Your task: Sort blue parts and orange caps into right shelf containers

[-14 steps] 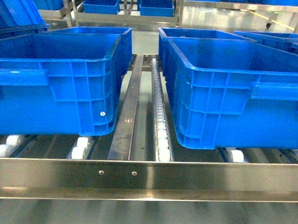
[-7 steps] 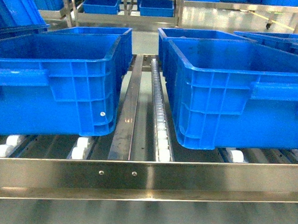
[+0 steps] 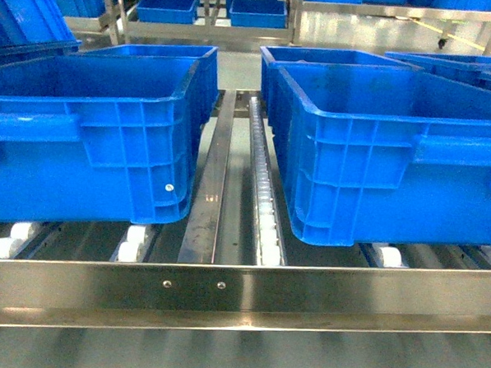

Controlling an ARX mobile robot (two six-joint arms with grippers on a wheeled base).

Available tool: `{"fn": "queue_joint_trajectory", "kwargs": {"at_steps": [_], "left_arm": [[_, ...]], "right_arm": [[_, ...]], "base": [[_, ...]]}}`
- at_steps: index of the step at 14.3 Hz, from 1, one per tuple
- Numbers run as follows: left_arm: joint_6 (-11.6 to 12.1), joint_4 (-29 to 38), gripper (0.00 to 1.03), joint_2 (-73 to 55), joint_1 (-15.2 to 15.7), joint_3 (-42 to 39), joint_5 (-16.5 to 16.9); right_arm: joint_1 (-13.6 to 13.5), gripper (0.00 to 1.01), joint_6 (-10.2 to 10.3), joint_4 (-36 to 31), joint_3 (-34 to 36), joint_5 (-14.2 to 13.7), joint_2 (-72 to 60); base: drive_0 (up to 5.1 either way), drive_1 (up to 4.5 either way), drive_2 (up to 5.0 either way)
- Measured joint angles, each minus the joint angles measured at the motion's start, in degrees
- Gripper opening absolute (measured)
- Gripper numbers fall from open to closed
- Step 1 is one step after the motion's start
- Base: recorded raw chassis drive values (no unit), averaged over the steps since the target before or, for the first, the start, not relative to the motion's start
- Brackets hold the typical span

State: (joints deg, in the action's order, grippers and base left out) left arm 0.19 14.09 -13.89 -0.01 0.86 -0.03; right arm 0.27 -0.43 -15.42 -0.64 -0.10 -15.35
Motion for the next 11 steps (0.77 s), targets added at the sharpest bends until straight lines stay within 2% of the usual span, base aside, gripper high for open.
{"fn": "queue_joint_trajectory", "kwargs": {"at_steps": [8,9,10,11], "left_arm": [[0.0,-4.1,0.02,4.0,0.0,0.0,0.0],[0.0,-10.0,0.02,7.9,0.0,0.0,0.0],[0.0,-13.4,0.02,13.5,0.0,0.2,-0.3],[0.0,-14.9,0.02,13.5,0.0,0.0,0.1]], "right_arm": [[0.0,0.02,0.0,4.5,0.0,0.0,4.4],[0.0,0.02,0.0,5.5,0.0,0.0,5.4],[0.0,0.02,0.0,15.9,0.0,0.1,14.4],[0.0,0.02,0.1,14.8,-0.2,0.0,15.1]], "base": [[0.0,0.00,0.0],[0.0,0.00,0.0],[0.0,0.00,0.0],[0.0,0.00,0.0]]}}
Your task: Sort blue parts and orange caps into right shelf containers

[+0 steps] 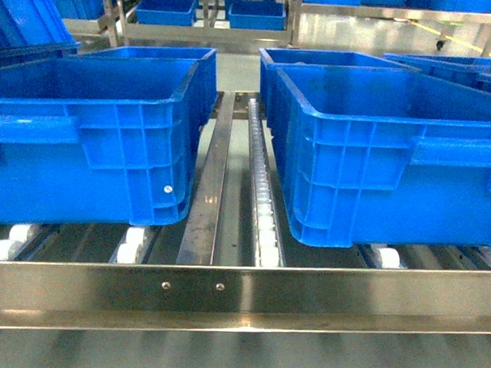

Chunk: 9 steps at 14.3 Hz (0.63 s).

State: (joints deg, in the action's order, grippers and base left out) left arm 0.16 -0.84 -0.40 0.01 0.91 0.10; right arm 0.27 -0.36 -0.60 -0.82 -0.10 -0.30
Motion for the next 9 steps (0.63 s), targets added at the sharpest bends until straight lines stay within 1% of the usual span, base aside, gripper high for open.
{"fn": "queue_joint_trajectory", "kwargs": {"at_steps": [1,6,7,8,9], "left_arm": [[0.0,0.4,0.02,0.0,0.0,0.0,-0.2],[0.0,0.6,0.02,0.0,0.0,0.0,-0.1],[0.0,0.6,0.02,0.0,0.0,0.0,-0.1],[-0.1,0.6,0.07,0.0,0.0,0.0,-0.1],[-0.1,0.6,0.22,0.0,0.0,0.0,-0.1]], "right_arm": [[0.0,0.02,0.1,1.3,0.2,0.1,0.0],[0.0,0.02,0.2,0.9,0.2,0.1,0.0],[0.0,0.05,0.1,0.9,0.2,0.1,0.0],[0.0,0.17,0.1,0.8,0.2,0.1,0.0],[0.0,0.32,0.2,0.9,0.2,0.1,0.0]], "base": [[0.0,0.00,0.0],[0.0,0.00,0.0],[0.0,0.00,0.0],[0.0,0.00,0.0],[0.0,0.00,0.0]]}}
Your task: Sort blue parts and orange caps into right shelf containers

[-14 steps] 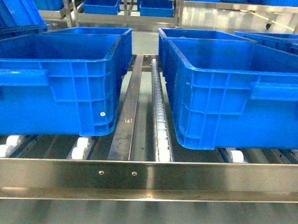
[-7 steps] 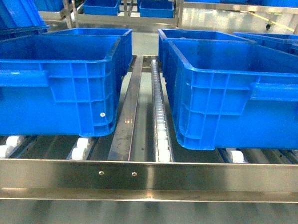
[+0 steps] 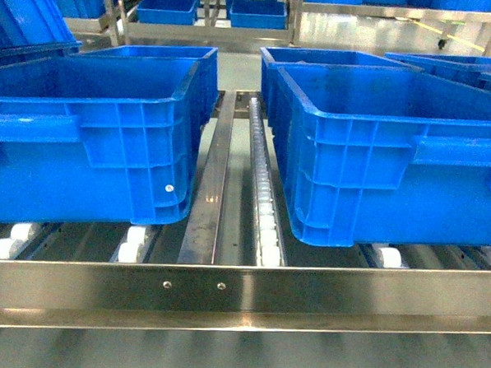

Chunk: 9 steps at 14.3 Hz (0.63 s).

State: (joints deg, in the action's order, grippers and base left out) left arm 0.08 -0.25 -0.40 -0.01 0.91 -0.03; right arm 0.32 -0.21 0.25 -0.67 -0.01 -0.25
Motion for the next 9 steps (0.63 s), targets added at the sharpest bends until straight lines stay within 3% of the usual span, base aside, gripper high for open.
{"fn": "queue_joint_trajectory", "kwargs": {"at_steps": [5,6,9], "left_arm": [[0.0,0.0,0.87,0.0,0.0,0.0,0.0],[0.1,0.0,1.00,0.0,0.0,0.0,0.0],[0.0,0.0,0.98,0.0,0.0,0.0,0.0]], "right_arm": [[0.0,0.98,0.0,0.0,0.0,0.0,0.0],[0.0,0.98,0.2,0.0,0.0,0.0,0.0],[0.0,0.98,0.2,0.0,0.0,0.0,0.0]], "base": [[0.0,0.00,0.0],[0.0,0.00,0.0],[0.0,0.00,0.0]]}}
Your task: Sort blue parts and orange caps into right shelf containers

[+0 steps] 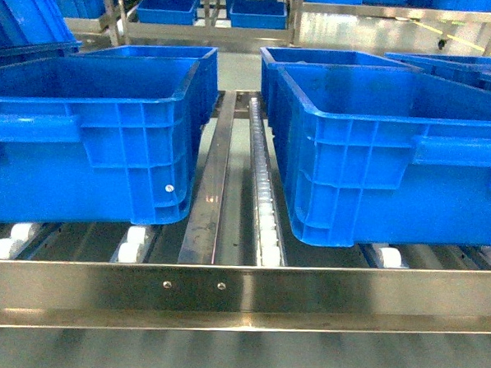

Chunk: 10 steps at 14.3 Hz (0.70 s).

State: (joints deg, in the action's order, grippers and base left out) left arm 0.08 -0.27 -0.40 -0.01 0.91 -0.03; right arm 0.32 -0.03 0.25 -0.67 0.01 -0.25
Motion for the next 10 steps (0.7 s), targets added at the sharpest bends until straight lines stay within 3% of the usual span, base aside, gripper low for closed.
{"fn": "queue_joint_trajectory", "kwargs": {"at_steps": [10], "left_arm": [[0.0,0.0,0.98,0.0,0.0,0.0,0.0]], "right_arm": [[0.0,0.98,0.0,0.0,0.0,0.0,0.0]], "base": [[0.0,0.00,0.0]]}}
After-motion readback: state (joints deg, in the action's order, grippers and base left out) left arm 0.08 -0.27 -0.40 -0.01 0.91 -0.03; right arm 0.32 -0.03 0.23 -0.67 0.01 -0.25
